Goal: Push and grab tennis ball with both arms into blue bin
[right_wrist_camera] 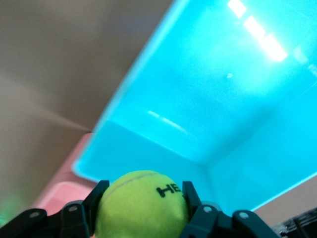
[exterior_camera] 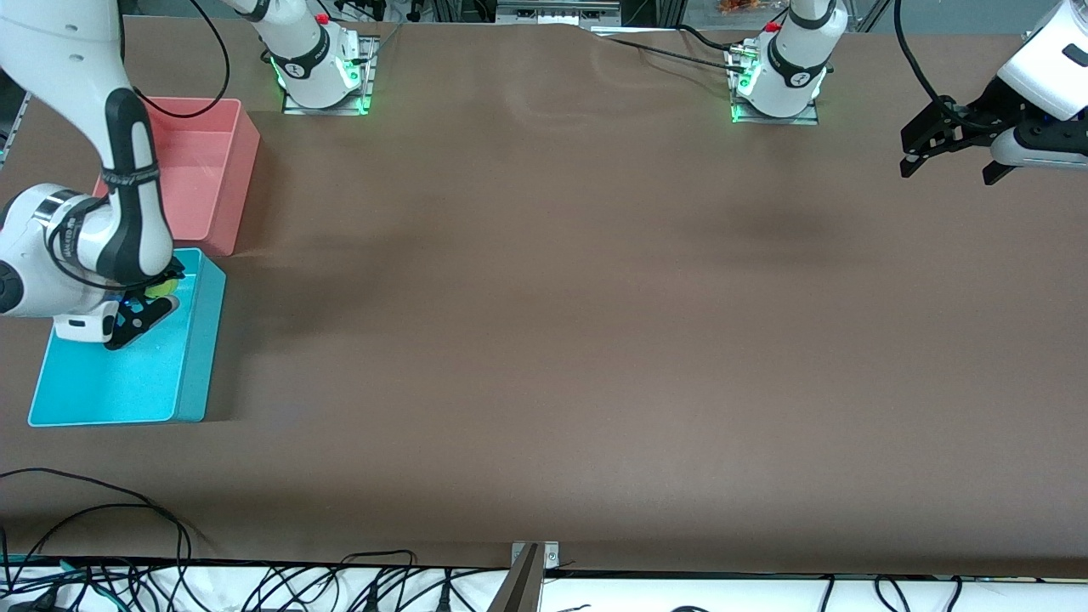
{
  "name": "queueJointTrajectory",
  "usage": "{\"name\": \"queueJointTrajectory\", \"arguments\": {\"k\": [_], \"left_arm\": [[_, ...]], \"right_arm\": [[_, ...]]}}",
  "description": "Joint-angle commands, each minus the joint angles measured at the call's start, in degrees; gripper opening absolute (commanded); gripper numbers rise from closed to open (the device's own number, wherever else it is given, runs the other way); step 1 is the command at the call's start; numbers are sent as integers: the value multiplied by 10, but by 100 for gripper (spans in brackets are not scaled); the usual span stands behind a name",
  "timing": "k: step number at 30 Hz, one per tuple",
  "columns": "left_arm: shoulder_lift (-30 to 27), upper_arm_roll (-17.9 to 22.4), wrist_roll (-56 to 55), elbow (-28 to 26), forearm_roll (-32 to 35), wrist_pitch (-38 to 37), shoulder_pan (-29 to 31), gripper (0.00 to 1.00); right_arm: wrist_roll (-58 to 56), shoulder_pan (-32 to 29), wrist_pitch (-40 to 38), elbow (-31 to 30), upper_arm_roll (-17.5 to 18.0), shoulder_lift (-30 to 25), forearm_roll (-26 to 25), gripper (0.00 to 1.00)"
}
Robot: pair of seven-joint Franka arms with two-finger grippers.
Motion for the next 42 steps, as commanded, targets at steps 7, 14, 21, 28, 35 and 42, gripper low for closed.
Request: {"name": "queueJointTrajectory", "arguments": {"k": [7,14,21,28,35,42], "left_arm": [[10,-1,-4,21,-7,-9,2,100],[11,-1,-4,27,-7,-9,1,100],[11,-2,-4,28,-7,-9,1,100],[11,-2,-4,28,-7,-9,1,100],[11,-3,-4,28,-7,-9,-2,100],[11,-3,-4,29,-7,-9,-3,100]], "right_arm": [[-36,-19,-1,14,4,17,28,28],[-36,-19,-2,15,4,16,28,100],[-36,-19,-6,15,4,15,29,100],[-33,-16,-9,17,5,8,28,100],[-36,-16,-93,69,2,4,27,100],[-32,-17,-254,162,-9,3,25,100]]}}
